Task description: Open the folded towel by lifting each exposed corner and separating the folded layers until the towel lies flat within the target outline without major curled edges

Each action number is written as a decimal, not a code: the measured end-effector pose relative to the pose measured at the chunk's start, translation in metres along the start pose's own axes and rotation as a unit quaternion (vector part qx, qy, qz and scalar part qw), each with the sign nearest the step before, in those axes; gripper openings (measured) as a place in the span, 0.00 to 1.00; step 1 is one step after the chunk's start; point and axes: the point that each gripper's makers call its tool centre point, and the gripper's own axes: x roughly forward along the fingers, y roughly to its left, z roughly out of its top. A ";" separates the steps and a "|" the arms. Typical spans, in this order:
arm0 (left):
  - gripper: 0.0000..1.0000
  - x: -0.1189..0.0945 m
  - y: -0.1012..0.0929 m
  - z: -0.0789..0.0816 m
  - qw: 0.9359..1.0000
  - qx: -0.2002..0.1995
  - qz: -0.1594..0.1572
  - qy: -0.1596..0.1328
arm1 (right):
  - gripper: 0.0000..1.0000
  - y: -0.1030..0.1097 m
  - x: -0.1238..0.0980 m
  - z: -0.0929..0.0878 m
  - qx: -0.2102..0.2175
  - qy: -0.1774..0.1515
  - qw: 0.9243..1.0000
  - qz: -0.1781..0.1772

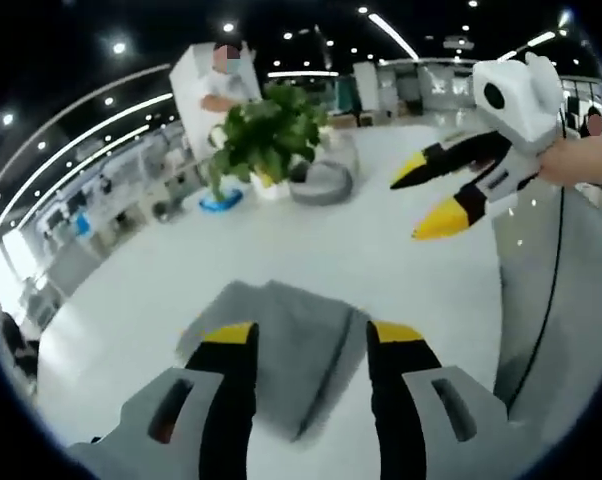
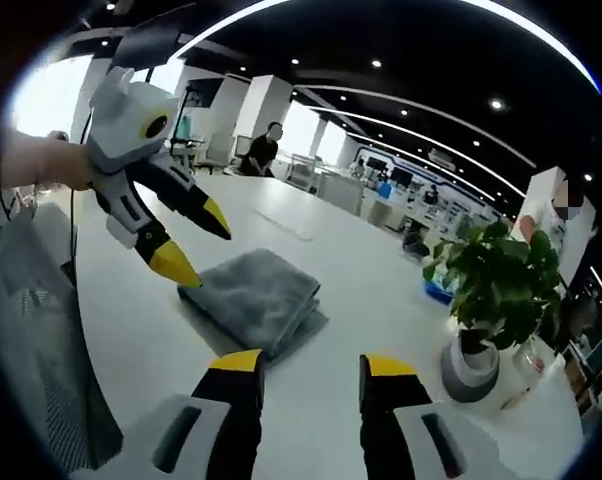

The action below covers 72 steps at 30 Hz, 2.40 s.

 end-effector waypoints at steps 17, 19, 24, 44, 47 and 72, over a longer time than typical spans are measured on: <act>0.35 0.041 -0.002 -0.024 0.997 0.061 -0.010 0.056 | 0.33 0.012 0.019 -0.010 0.009 0.029 0.999 0.020; 0.34 0.048 -0.005 -0.026 0.996 0.064 -0.016 0.061 | 0.32 0.013 0.019 -0.011 0.011 0.031 0.999 0.019; 0.32 0.062 -0.008 -0.030 0.995 0.066 -0.018 0.074 | 0.30 0.020 0.020 -0.021 0.021 0.044 0.999 0.017; 0.19 0.095 -0.012 -0.058 0.989 0.086 -0.029 0.117 | 0.30 0.032 0.016 -0.055 0.058 0.084 0.994 0.025; 0.13 0.095 -0.013 -0.059 0.991 0.054 -0.031 0.115 | 0.30 0.033 0.017 -0.055 0.057 0.085 0.994 0.028; 0.05 0.064 0.009 -0.023 0.995 -0.084 -0.034 0.030 | 0.30 0.040 0.021 -0.059 0.060 0.092 0.993 0.046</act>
